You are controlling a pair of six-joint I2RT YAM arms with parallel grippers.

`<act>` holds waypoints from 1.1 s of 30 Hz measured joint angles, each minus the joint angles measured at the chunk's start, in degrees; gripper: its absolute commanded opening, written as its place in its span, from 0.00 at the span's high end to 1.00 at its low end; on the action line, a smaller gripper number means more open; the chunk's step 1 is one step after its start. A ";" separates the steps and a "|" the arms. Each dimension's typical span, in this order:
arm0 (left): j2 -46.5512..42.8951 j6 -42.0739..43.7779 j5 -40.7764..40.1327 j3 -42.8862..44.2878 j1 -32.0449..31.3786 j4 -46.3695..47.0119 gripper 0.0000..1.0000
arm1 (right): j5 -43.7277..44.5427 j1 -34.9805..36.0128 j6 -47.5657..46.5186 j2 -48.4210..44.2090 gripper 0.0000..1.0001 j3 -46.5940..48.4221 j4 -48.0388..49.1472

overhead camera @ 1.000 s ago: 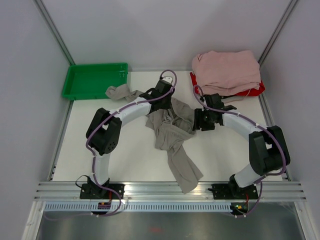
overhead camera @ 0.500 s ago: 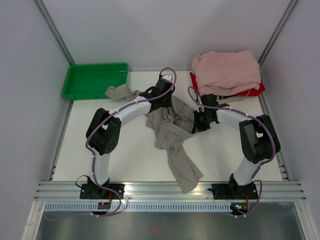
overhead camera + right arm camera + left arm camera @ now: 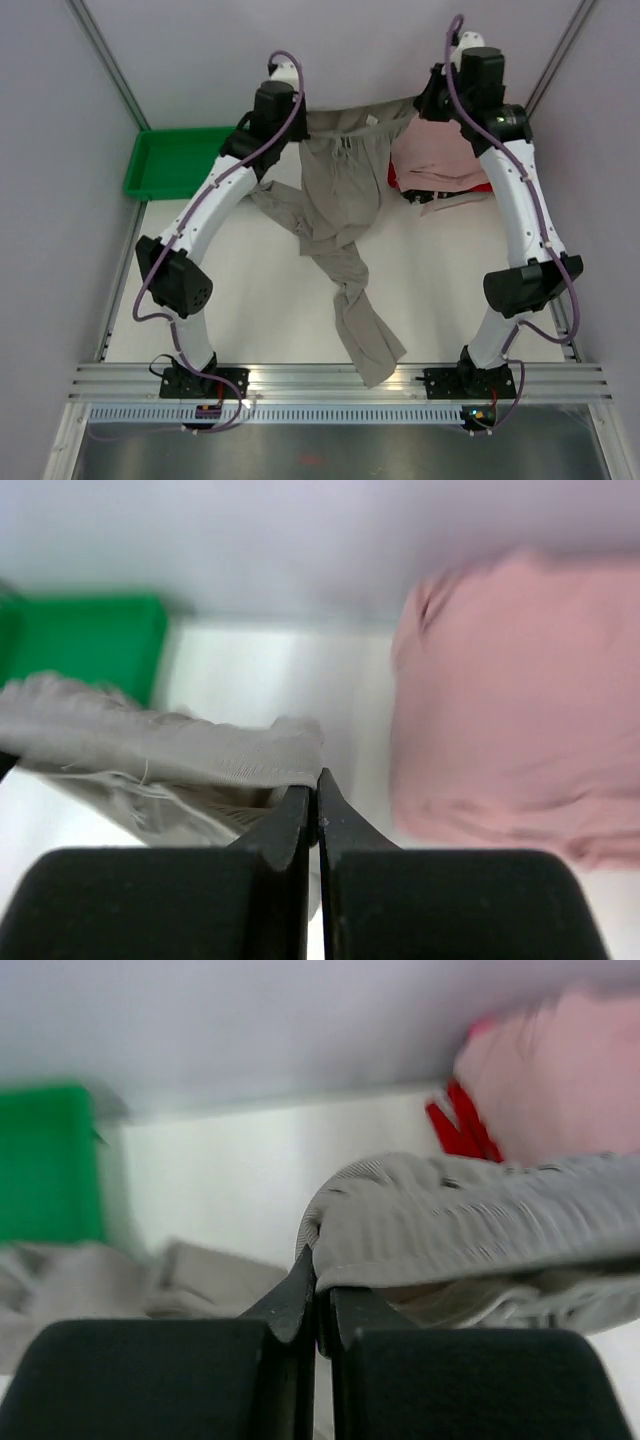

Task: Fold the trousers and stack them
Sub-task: Flatten the trousers out

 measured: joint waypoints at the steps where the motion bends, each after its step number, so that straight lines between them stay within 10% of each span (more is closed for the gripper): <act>1: -0.37 1.68 -1.11 5.01 0.72 -1.49 0.98 | 0.50 -1.05 0.17 0.00 1.00 5.38 -0.26; 7: -3.69 9.86 -5.40 26.05 -1.07 -3.37 0.98 | 0.92 -1.75 1.07 -1.60 1.00 15.54 0.09; 20: -10.67 22.34 -8.22 27.02 -1.42 -3.10 0.98 | -7.93 -0.94 1.66 -12.00 1.00 11.98 1.92; 33: -15.39 19.69 -1.70 29.57 -1.79 -14.14 0.98 | -21.88 8.72 10.43 -38.07 1.00 -32.46 10.01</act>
